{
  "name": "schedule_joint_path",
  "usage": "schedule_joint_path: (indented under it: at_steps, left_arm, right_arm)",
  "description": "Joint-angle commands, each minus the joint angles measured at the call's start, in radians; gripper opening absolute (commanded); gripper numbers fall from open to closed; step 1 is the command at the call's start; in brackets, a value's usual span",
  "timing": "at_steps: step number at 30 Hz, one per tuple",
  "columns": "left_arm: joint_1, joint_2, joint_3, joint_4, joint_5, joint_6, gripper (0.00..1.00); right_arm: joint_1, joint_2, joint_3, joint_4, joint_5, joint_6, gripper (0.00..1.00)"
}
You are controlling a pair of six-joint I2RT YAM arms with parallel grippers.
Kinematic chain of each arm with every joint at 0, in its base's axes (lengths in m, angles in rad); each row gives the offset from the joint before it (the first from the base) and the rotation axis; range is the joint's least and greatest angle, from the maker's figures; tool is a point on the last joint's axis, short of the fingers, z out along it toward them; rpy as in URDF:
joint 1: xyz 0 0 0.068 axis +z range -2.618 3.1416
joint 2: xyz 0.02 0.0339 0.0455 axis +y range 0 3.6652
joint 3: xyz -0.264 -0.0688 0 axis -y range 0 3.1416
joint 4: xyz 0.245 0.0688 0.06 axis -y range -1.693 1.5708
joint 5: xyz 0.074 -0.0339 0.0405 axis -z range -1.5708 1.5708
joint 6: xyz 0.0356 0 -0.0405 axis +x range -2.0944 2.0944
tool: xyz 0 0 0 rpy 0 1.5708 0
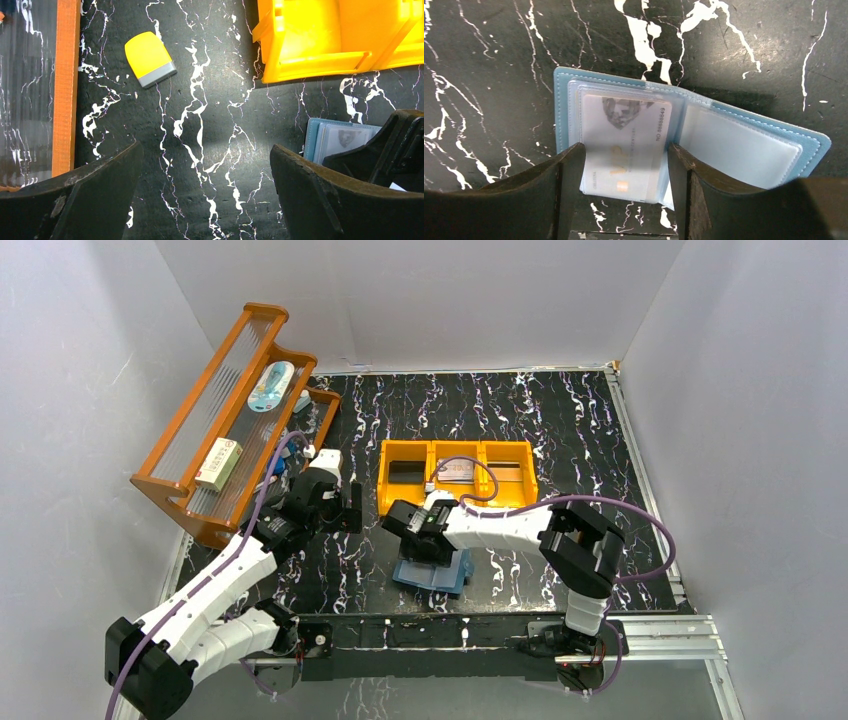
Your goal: Take the credit cards out of the card holder
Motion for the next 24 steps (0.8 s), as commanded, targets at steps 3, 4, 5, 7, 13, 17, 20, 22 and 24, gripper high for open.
schedule_joint_path:
  at_steps: [3,4,5,7,13,17,20,22,24]
  left_arm:
    - [0.005,-0.005,0.002,-0.013,-0.015,-0.002,0.98]
    - [0.005,-0.005,0.001,-0.014,-0.016,-0.003,0.98]
    - [0.004,-0.005,0.002,-0.014,-0.015,-0.003,0.98]
    - [0.004,-0.005,0.002,-0.013,-0.014,-0.002,0.98]
    - [0.004,-0.004,0.003,-0.013,-0.012,-0.001,0.98]
    - [0.004,-0.002,0.002,-0.012,-0.010,-0.001,0.98]
    - [0.004,0.000,0.002,-0.013,-0.009,-0.001,0.98]
    - [0.004,0.001,0.002,-0.013,-0.008,-0.001,0.98]
    - [0.004,0.002,0.003,-0.014,-0.007,-0.001,0.98]
  right_arm:
    - [0.005,0.033,-0.046,0.058,-0.020,0.009,0.66]
    - [0.003,0.032,-0.056,0.062,-0.019,0.012,0.65]
    - [0.003,0.026,-0.069,0.075,-0.023,0.015,0.65]
    - [-0.001,0.009,-0.103,0.112,-0.039,0.018,0.65]
    - [-0.030,-0.046,-0.214,0.262,-0.113,0.014,0.75]
    - [-0.037,-0.046,-0.228,0.273,-0.126,0.017,0.71]
    - [-0.038,-0.041,-0.212,0.253,-0.126,0.011,0.65]
    - [-0.038,-0.045,-0.218,0.264,-0.130,0.008,0.61]
    - [-0.042,-0.046,-0.241,0.292,-0.139,0.008,0.61]
